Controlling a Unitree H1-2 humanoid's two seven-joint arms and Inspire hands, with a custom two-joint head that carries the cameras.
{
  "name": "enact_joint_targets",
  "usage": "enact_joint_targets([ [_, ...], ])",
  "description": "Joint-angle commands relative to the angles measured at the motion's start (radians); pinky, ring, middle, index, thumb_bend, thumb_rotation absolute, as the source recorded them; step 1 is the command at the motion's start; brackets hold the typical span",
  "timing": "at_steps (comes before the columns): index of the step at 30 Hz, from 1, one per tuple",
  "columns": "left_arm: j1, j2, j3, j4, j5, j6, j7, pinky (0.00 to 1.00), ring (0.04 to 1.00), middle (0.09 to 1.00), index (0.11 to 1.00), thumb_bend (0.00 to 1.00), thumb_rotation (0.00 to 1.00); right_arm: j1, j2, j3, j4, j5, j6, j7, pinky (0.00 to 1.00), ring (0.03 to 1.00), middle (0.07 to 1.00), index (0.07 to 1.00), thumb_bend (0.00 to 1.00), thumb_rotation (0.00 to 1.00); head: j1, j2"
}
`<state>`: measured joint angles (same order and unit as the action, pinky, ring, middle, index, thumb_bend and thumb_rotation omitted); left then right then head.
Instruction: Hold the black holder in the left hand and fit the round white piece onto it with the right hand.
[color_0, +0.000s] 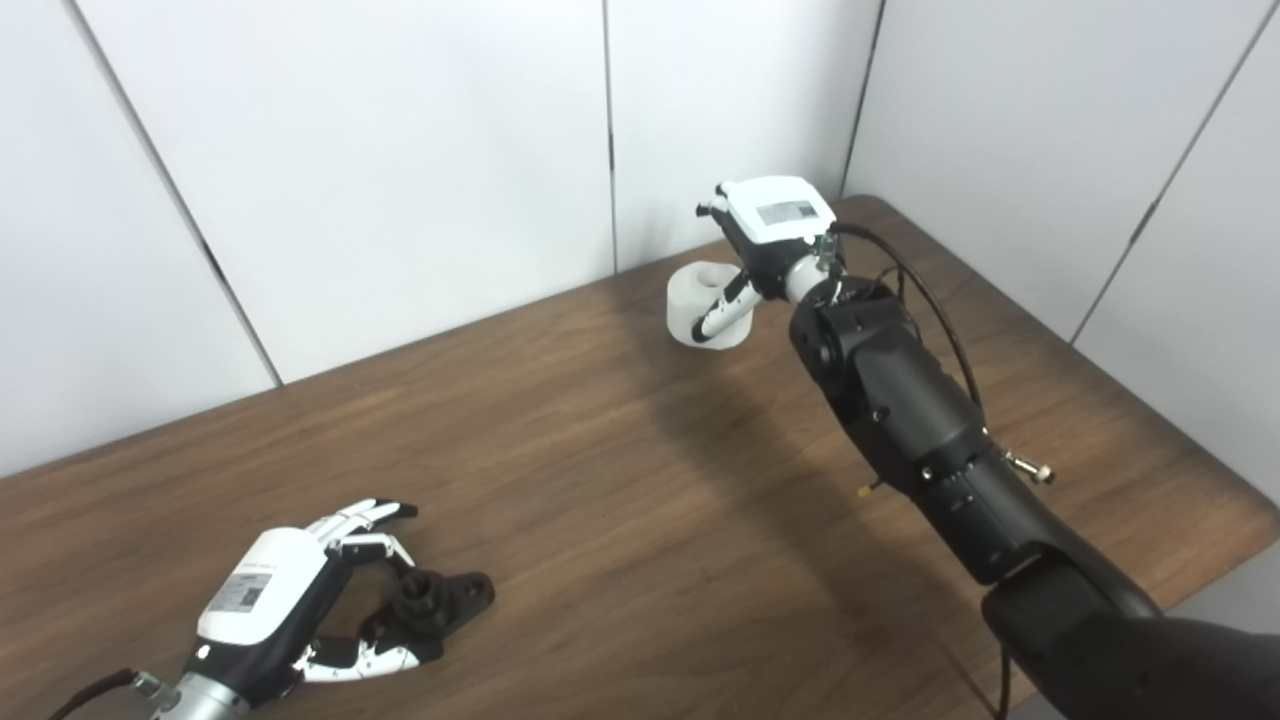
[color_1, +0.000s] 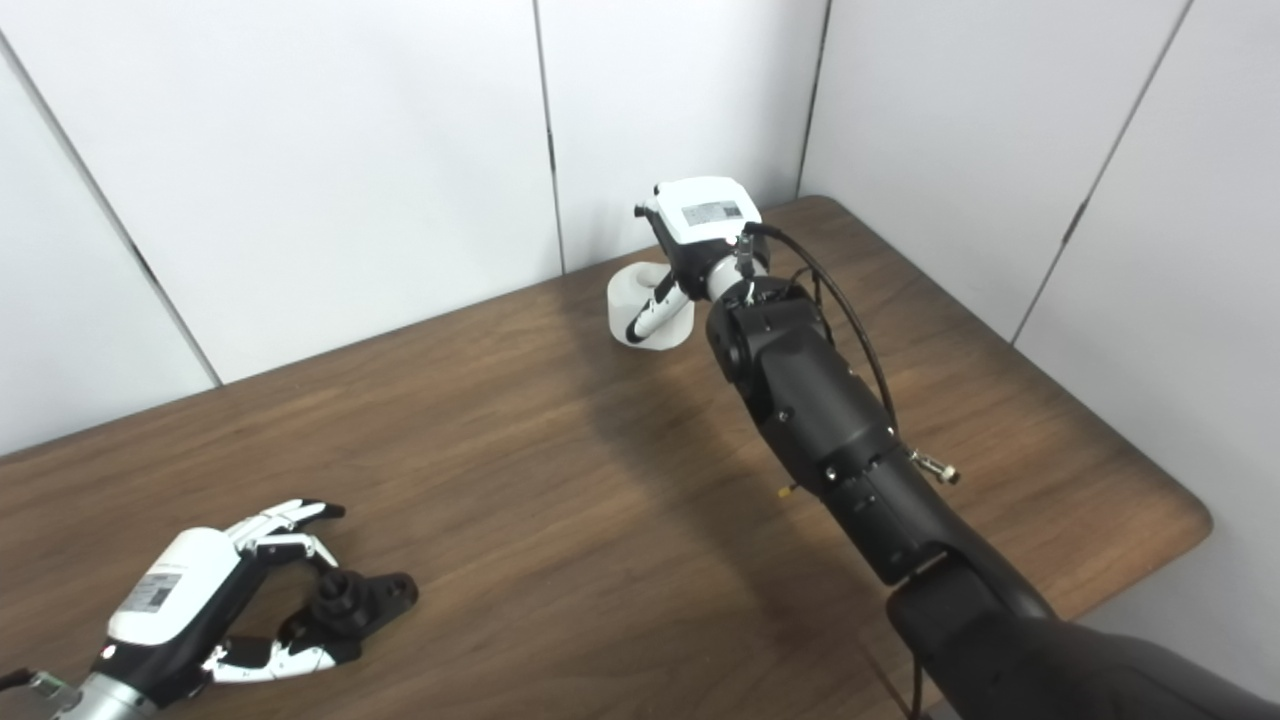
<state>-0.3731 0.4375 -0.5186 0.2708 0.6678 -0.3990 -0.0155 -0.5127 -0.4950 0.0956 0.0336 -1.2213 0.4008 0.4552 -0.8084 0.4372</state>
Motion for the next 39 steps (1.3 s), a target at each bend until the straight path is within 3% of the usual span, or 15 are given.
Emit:
enact_joint_targets([
  [1,0.048,0.043,-0.028,0.069,0.05,0.023,-0.081,0.8,0.887,0.859,0.485,0.52,0.06,-0.065,-0.032,0.0,-0.013,-0.015,0.036,0.018,0.86,0.935,0.954,0.888,0.98,0.41,0.003,0.0],
  [9,0.05,0.045,-0.026,0.064,0.041,0.025,-0.092,0.81,0.893,0.867,0.485,0.52,0.06,-0.073,-0.036,0.01,0.027,0.011,0.055,0.013,0.86,0.924,0.942,0.873,0.99,0.39,0.018,0.0],
  [24,0.056,0.041,-0.037,0.093,0.064,-0.01,-0.048,0.82,0.894,0.858,0.485,0.52,0.06,-0.087,-0.024,-0.001,0.104,0.025,0.068,-0.008,0.87,0.928,0.941,0.868,0.95,0.37,0.037,0.005],
  [39,0.058,0.04,-0.044,0.117,0.059,-0.032,-0.028,0.87,0.912,0.86,0.484,0.52,0.06,-0.114,-0.009,0.0,0.221,0.08,0.067,-0.116,0.88,0.914,0.926,0.848,0.91,0.36,0.057,0.005],
])
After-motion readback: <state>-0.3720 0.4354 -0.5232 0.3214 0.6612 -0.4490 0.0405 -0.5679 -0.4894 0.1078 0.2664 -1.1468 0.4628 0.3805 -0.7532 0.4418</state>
